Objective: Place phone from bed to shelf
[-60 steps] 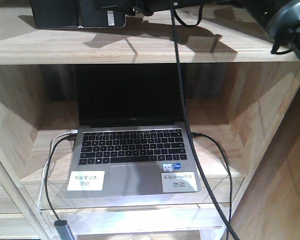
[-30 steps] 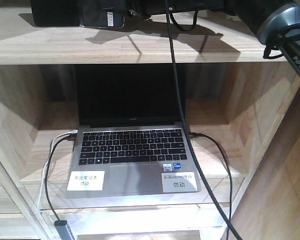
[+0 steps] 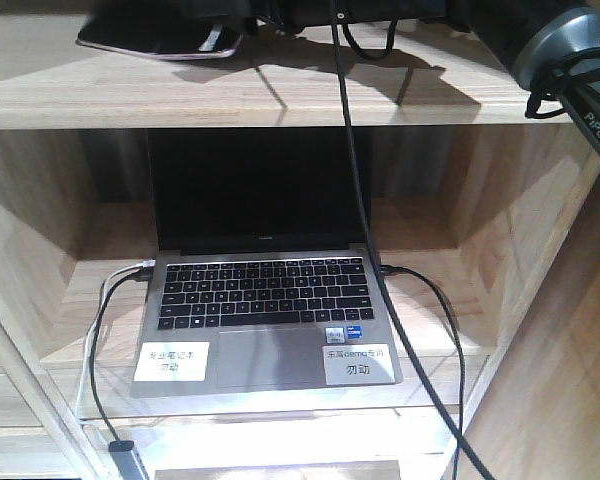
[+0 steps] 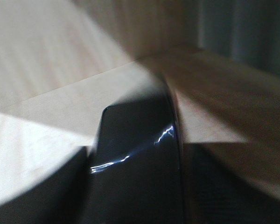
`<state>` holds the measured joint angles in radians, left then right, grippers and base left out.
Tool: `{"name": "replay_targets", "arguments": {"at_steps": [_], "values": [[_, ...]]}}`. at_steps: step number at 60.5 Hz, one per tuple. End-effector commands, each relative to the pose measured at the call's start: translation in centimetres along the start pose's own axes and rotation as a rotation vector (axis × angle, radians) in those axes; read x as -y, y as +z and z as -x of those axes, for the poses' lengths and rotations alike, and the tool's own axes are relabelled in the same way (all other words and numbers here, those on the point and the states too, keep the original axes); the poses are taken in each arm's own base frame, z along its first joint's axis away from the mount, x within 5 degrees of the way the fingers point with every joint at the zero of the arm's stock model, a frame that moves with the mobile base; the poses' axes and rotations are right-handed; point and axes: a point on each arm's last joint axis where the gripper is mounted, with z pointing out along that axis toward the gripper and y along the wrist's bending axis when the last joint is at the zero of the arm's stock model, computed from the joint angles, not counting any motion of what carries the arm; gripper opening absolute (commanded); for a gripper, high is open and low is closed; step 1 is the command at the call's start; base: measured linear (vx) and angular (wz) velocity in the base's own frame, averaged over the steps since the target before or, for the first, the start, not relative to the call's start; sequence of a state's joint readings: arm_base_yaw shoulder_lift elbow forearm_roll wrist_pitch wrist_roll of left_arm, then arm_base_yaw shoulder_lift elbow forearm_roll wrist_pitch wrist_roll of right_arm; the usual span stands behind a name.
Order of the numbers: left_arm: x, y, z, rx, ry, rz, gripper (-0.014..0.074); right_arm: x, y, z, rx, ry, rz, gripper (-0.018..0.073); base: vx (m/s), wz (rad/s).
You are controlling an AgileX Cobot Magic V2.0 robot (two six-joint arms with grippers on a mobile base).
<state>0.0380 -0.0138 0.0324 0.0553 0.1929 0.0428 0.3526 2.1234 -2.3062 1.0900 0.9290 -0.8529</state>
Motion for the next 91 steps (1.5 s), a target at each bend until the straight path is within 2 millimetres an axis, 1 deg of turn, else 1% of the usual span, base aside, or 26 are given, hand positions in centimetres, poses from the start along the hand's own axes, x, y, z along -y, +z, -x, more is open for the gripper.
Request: {"name": "replay_targets", "arguments": {"at_steps": [1, 5, 9, 23, 34, 43, 52, 62, 69, 72, 73, 82, 91], "values": [[-0.1, -0.3, 1.5, 0.107, -0.009, 0.005, 0.0001, -1.8, -2.3, 3.5, 0.111, -0.061, -0.042, 0.0624, 0.0, 0.0], [-0.1, -0.3, 1.5, 0.107, -0.009, 0.005, 0.0001, -1.6, -2.3, 3.3, 0.092, -0.063, -0.062, 0.0663, 0.0, 0.0], [-0.1, -0.3, 1.5, 0.107, -0.009, 0.005, 0.0001, -1.5, -2.4, 3.3, 0.085, -0.049, -0.077, 0.0672, 0.0, 0.0], [-0.1, -0.3, 1.5, 0.107, -0.009, 0.005, 0.0001, -1.7, -2.7, 3.5, 0.084, -0.056, -0.088, 0.0655, 0.0, 0.0], [-0.1, -0.3, 1.5, 0.107, -0.009, 0.005, 0.0001, -2.5, -3.5, 4.4, 0.098, -0.078, -0.093, 0.0617, 0.0, 0.0], [-0.1, -0.3, 1.5, 0.107, -0.009, 0.005, 0.0001, -3.4, -4.7, 5.4, 0.097, -0.103, -0.124, 0.055, 0.0, 0.0], [-0.1, -0.3, 1.5, 0.107, -0.009, 0.005, 0.0001, -4.4, -6.3, 6.3, 0.079, -0.106, -0.182, 0.0453, 0.0, 0.0], [-0.1, -0.3, 1.5, 0.107, -0.009, 0.005, 0.0001, -5.6, -8.2, 7.3, 0.056, -0.109, -0.254, 0.0251, 0.0, 0.0], [-0.1, -0.3, 1.5, 0.107, -0.009, 0.005, 0.0001, -6.5, -9.2, 8.0, 0.07, -0.116, -0.265, 0.006, 0.0, 0.0], [-0.1, -0.3, 1.5, 0.107, -0.009, 0.005, 0.0001, -6.8, -9.6, 8.3, 0.079, -0.123, -0.266, -0.0006, 0.0, 0.0], [-0.1, -0.3, 1.5, 0.107, -0.009, 0.005, 0.0001, -7.0, -9.7, 8.4, 0.082, -0.124, -0.266, -0.0015, 0.0, 0.0], [-0.1, -0.3, 1.5, 0.107, -0.009, 0.005, 0.0001, -7.6, -10.4, 8.8, 0.089, -0.13, -0.275, -0.0003, 0.0, 0.0], [-0.1, -0.3, 1.5, 0.107, -0.009, 0.005, 0.0001, -7.3, -10.9, 8.2, 0.099, -0.116, -0.344, -0.0003, 0.0, 0.0]]}}
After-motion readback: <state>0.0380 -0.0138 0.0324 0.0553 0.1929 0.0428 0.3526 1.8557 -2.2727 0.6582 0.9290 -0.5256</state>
